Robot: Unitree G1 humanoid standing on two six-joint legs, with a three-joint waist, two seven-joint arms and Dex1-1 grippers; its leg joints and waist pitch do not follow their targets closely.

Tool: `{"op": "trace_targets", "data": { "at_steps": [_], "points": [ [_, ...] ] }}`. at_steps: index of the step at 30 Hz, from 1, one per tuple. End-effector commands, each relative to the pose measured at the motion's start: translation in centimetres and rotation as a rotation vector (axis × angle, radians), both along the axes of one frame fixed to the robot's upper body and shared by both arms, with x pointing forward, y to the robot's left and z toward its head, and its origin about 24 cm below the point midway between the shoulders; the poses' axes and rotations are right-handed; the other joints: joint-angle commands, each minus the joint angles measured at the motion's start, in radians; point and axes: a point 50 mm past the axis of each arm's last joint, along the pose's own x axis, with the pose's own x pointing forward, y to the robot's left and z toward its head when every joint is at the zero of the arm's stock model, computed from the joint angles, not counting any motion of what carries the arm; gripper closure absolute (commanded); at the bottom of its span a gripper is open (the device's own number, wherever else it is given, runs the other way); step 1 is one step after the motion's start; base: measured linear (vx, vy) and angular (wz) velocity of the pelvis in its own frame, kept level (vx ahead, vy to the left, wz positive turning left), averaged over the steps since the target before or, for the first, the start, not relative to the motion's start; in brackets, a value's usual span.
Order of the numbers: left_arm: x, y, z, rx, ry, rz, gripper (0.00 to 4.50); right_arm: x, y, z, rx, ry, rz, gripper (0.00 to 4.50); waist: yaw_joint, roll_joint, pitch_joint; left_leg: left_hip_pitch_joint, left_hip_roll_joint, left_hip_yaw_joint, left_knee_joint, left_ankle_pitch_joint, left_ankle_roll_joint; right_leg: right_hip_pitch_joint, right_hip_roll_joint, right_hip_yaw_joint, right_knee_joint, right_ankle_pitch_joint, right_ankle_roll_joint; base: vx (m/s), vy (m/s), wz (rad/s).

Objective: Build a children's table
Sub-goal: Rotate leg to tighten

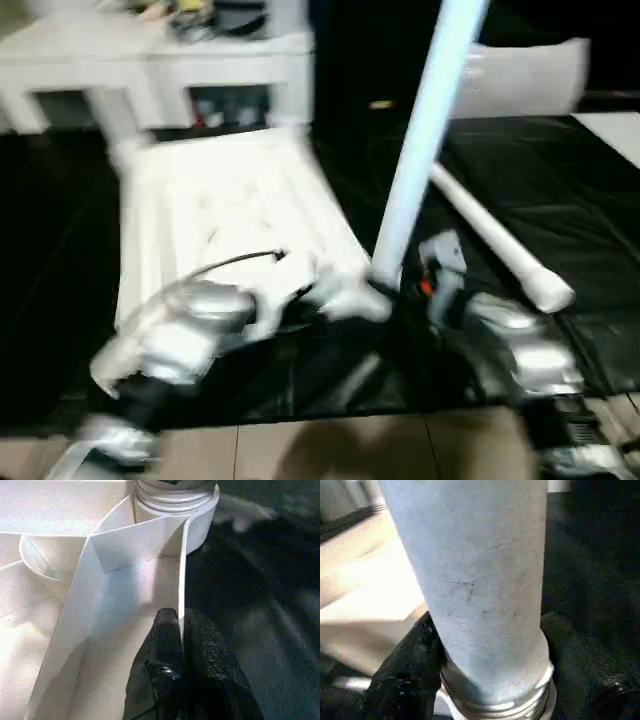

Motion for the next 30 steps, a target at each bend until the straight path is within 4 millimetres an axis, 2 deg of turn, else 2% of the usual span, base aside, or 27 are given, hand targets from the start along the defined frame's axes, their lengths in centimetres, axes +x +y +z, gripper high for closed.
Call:
{"op": "trace_targets", "data": {
  "at_steps": [1,2,3,4,6,7,9,13,16,18,22,23,25,27,30],
  "points": [
    [0.6,-2.2,1.8,-0.095,-0.083,0.057,4.5,-0.6,2.7,-1.5,0.016,0.089,0.043,1.84,0.002,-0.014,-0.048,-0.019,0.031,-0.007,-0.078,-0.166,0.037,0.053,-0.064,0.049,-0.115,-0.505,-0.04,0.0,0.0,0.0],
    [0.6,-2.6,1.9,-0.1,-0.084,0.049,4.5,-0.6,2.7,-1.5,0.025,0.091,0.036,1.84,0.003,-0.015,-0.049,-0.02,0.031,-0.006,-0.077,-0.159,0.041,0.053,-0.062,0.05,-0.115,-0.491,-0.041,0.0,0.0,0.0],
    [0.5,-2.9,2.0,-0.102,-0.085,0.038,4.5,-0.7,2.7,-1.5,0.032,0.091,0.034,1.29,0.007,-0.014,-0.057,-0.023,0.033,-0.005,-0.076,-0.113,0.059,0.058,-0.062,0.053,-0.104,-0.403,-0.063,0.0,0.0,0.0],
    [0.4,-3.0,2.0,-0.1,-0.087,0.031,4.5,-0.7,2.7,-1.5,0.031,0.09,0.03,1.15,0.008,-0.014,-0.058,-0.025,0.034,-0.005,-0.076,-0.095,0.066,0.059,-0.061,0.054,-0.099,-0.368,-0.072,0.0,0.0,0.0],
    [0.4,-3.1,2.0,-0.088,-0.093,0.023,4.5,-0.8,2.6,-1.4,0.023,0.08,0.025,1.1,0.01,-0.009,-0.062,-0.028,0.038,-0.006,-0.073,-0.051,0.087,0.061,-0.061,0.056,-0.084,-0.261,-0.116,0.0,0.0,0.0],
    [0.4,-2.9,2.0,-0.075,-0.103,0.014,4.5,-0.8,2.4,-1.2,0.025,0.073,0.03,0.97,0.009,-0.011,-0.063,-0.028,0.038,-0.005,-0.072,-0.045,0.092,0.061,-0.061,0.057,-0.083,-0.243,-0.123,0.0,0.0,0.0],
    [0.4,-2.4,1.9,-0.047,-0.115,-0.009,4.5,-0.8,1.9,-1.0,0.021,0.049,0.045,0.81,0.01,-0.01,-0.06,-0.027,0.037,-0.003,-0.073,-0.06,0.101,0.061,-0.062,0.056,-0.086,-0.249,-0.134,0.0,0.0,0.0],
    [0.4,-1.5,1.5,-0.008,-0.123,-0.025,4.5,-1.0,1.0,-0.5,0.01,0.012,0.091,0.59,0.01,-0.011,-0.057,-0.026,0.038,-0.003,-0.077,-0.101,0.093,0.062,-0.064,0.055,-0.094,-0.32,-0.109,0.0,0.0,0.0],
    [0.3,-0.1,1.2,0.022,-0.125,-0.083,4.5,-1.5,-1.4,0.6,-0.033,-0.049,0.226,0.24,0.013,-0.011,-0.058,-0.025,0.039,-0.004,-0.077,-0.11,0.098,0.061,-0.064,0.056,-0.097,-0.335,-0.096,0.0,0.0,0.0],
    [0.2,0.2,1.2,0.029,-0.118,-0.104,4.5,-1.7,-2.1,1.0,-0.048,-0.056,0.267,0.1,0.013,-0.012,-0.058,-0.029,0.038,-0.004,-0.075,-0.102,0.107,0.064,-0.063,0.056,-0.094,-0.317,-0.099,0.0,0.0,0.0],
    [-0.2,1.1,0.9,0.059,-0.106,-0.209,4.5,-2.2,-3.6,1.8,-0.082,-0.066,0.39,0.04,0.014,-0.013,-0.063,-0.031,0.039,-0.003,-0.069,-0.059,0.125,0.063,-0.063,0.055,-0.086,-0.25,-0.133,0.0,0.0,0.0],
    [-0.2,1.1,0.9,0.06,-0.105,-0.213,4.5,-2.2,-3.6,1.9,-0.083,-0.066,0.394,0.04,0.016,-0.011,-0.064,-0.03,0.042,-0.003,-0.067,-0.049,0.133,0.061,-0.062,0.056,-0.082,-0.228,-0.144,0.0,0.0,0.0],
    [-0.7,2.1,0.8,0.09,-0.093,-0.325,4.5,-2.6,-4.6,2.6,-0.125,-0.076,0.5,0.04,0.018,-0.013,-0.065,-0.031,0.043,-0.004,-0.065,-0.038,0.143,0.062,-0.063,0.055,-0.078,-0.203,-0.156,0.0,0.0,0.0],
    [-0.9,2.7,0.7,0.111,-0.086,-0.386,4.5,-2.7,-4.9,2.9,-0.146,-0.081,0.56,0.04,0.023,-0.011,-0.064,-0.031,0.046,-0.004,-0.064,-0.036,0.153,0.059,-0.063,0.054,-0.077,-0.201,-0.167,0.0,0.0,0.0],
    [-1.5,3.4,0.5,0.144,-0.047,-0.498,4.5,-3.1,-4.9,3.1,-0.152,-0.058,0.665,0.04,0.031,-0.01,-0.063,-0.027,0.05,-0.004,-0.065,-0.04,0.149,0.057,-0.064,0.054,-0.075,-0.204,-0.176,0.0,0.0,0.0]
  ]
}}
